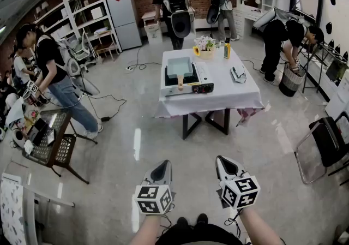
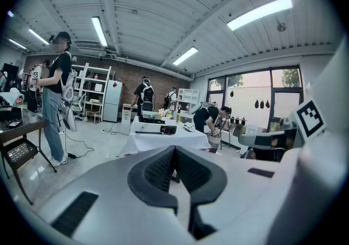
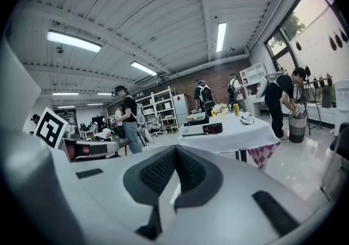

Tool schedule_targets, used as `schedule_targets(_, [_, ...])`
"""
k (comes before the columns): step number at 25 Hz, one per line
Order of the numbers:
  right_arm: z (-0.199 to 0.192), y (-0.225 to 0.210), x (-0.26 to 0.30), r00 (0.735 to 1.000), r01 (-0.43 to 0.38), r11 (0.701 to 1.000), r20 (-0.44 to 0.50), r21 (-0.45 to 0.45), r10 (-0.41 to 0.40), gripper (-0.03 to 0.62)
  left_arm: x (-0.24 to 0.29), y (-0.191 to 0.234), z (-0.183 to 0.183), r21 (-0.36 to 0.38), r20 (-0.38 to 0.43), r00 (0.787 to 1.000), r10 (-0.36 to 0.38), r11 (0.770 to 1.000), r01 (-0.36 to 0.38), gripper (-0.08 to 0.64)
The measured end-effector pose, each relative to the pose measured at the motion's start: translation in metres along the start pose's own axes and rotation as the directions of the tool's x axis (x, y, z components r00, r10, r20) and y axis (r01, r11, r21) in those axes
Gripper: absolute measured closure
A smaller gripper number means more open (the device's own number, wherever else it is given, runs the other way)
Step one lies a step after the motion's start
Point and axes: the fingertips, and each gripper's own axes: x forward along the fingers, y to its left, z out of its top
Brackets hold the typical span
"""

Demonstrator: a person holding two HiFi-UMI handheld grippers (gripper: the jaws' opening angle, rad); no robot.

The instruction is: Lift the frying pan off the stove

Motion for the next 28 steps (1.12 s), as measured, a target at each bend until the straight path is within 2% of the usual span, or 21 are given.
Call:
schedule_targets(8, [-0.006,-0.013,0.002,1.0,-0.009,0.998,-0.004,0.055,0.009,0.592,0.009,-0.007,-0.002,-0.031,-0.01,1.0,-0.027,0.999,0.027,0.546])
schedule_targets(13, [-0.005,-0.027,0.008,1.0,0.024,1.0,-0.01,0.019,-0.024,0.584,0.019,-0.009,-0.001,-0.041,-0.016,0.998,-0.057,0.998,0.056,0.543])
schedule_targets(15, [-0.006,-0.031,0.011,1.0,0.024,1.0,-0.018,0.02,-0.024,0.547,0.023,-0.007,-0.003,-0.045,-0.02,0.999,-0.051,0.998,0.05,0.537])
schedule_targets(17, [-0.009,-0.033,0.013,0.999,0.019,0.999,-0.033,0.029,-0.019,0.501,0.025,-0.006,-0.005,-0.052,-0.025,0.999,-0.046,0.998,0.044,0.491])
schedule_targets(19, [-0.01,-0.034,0.014,0.999,0.011,0.999,-0.047,0.038,-0.009,0.457,0.026,-0.006,-0.005,-0.055,-0.029,0.999,-0.04,0.998,0.039,0.474])
schedule_targets(22, [-0.011,-0.037,0.016,0.998,-0.006,0.998,-0.058,0.058,0.009,0.427,0.03,-0.006,-0.005,-0.061,-0.03,0.999,-0.033,0.998,0.031,0.437])
schedule_targets(28, [-0.011,-0.045,0.027,0.996,-0.033,0.995,-0.079,0.099,0.04,0.396,0.043,-0.003,-0.003,-0.072,-0.029,0.999,-0.018,0.997,0.015,0.411])
